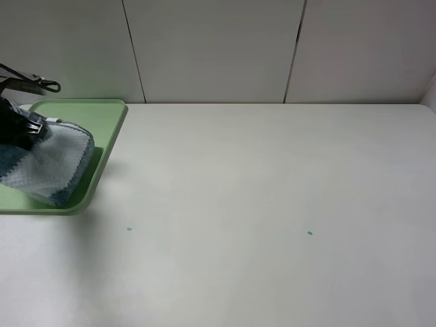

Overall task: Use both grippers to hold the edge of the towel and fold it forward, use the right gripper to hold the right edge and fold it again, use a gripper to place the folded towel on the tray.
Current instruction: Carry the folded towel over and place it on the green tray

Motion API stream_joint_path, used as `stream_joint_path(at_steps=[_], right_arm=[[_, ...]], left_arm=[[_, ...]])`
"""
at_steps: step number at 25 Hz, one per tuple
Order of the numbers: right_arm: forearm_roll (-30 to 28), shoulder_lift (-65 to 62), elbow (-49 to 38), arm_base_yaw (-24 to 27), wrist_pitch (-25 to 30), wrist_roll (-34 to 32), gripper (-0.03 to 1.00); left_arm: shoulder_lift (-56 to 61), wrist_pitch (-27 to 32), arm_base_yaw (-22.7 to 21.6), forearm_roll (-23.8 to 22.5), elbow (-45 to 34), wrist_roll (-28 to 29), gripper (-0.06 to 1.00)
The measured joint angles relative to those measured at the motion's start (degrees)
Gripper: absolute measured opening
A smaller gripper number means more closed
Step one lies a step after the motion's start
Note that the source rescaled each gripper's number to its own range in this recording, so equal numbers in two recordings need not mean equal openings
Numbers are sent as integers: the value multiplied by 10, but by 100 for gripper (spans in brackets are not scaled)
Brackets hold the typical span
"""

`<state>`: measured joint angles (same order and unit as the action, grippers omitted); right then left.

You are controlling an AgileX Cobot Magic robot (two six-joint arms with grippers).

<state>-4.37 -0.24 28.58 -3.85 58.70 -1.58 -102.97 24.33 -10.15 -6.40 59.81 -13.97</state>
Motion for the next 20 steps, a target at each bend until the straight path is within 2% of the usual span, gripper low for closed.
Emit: stream_joint_path(at_steps=[4,6,9,12,16,20], right_arm=[[0,0,0,0,0,0,100],[0,0,0,0,0,0,100],[0,0,0,0,0,0,100],[0,0,0,0,0,0,100],[0,0,0,0,0,0,100],[0,0,0,0,0,0,100]], left_arm=[[-10,-1,-1,-14,0,0,17],[-11,-1,-1,-31,0,0,27],[-12,-1,-2,-53,0,0,54],[-12,-5,-7,-58,0,0,74],[-12,-6,-14,-59,0,0,89],[-12,-5,-21,-58,0,-1,98]])
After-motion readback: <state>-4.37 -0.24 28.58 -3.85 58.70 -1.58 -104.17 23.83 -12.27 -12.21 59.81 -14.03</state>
